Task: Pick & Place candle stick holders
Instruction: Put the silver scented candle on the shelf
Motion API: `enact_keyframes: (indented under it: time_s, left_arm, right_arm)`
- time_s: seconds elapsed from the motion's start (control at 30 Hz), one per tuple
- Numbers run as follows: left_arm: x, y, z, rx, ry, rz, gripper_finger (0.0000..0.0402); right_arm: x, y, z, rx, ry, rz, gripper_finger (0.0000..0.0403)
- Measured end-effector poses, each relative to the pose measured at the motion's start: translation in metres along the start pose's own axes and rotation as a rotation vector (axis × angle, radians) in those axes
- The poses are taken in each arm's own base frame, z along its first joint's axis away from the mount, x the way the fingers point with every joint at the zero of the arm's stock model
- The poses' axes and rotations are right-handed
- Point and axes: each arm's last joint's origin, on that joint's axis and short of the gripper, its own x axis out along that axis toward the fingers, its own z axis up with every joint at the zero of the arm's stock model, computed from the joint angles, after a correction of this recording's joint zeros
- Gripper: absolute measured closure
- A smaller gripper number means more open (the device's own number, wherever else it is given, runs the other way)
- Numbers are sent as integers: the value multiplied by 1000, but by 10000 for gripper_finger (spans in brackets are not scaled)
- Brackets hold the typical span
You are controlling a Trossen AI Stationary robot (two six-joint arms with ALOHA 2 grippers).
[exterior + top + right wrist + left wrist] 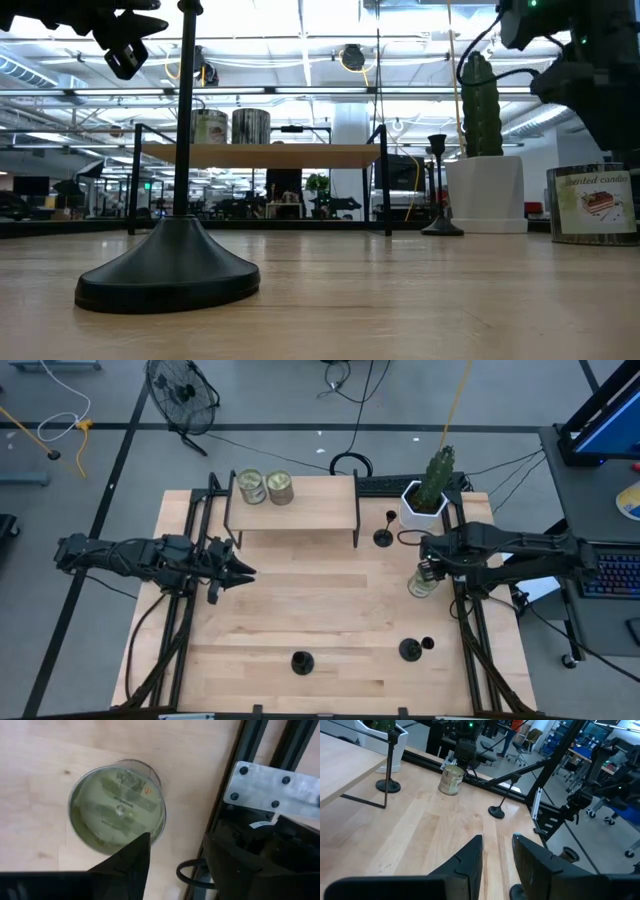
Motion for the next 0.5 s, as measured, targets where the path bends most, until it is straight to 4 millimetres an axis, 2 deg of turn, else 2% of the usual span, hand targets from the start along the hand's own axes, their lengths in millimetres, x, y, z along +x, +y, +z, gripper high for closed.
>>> enact_keyframes:
  time_s: [0.17,0.5]
  left_arm:
    - [0,0,0,0,0,0,291]
    - [0,0,0,-2,2,0,291]
  right_arm:
    - [15,2,2,87,-27,-2,228]
    - [34,3,2,121,-40,-5,250]
